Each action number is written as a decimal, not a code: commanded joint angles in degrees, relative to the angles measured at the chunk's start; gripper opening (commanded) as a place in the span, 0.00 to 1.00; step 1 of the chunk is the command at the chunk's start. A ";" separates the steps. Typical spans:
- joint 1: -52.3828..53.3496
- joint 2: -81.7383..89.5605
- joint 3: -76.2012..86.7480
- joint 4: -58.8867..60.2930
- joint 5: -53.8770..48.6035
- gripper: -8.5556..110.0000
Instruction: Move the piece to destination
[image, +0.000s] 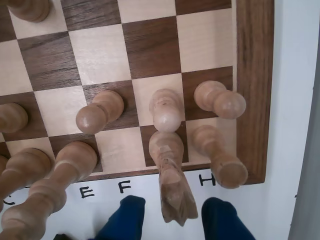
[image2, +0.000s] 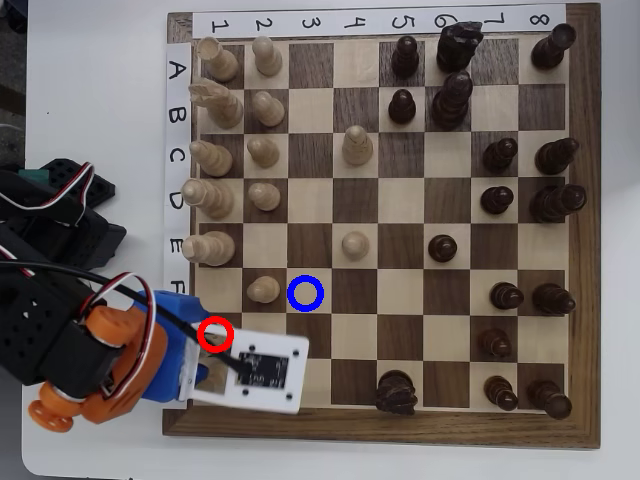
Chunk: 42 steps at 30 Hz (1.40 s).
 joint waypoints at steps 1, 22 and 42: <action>0.79 -0.35 -0.09 -2.46 -9.40 0.25; 2.81 -2.46 1.67 -6.68 -11.34 0.26; 1.14 -2.55 2.37 -2.64 -6.42 0.27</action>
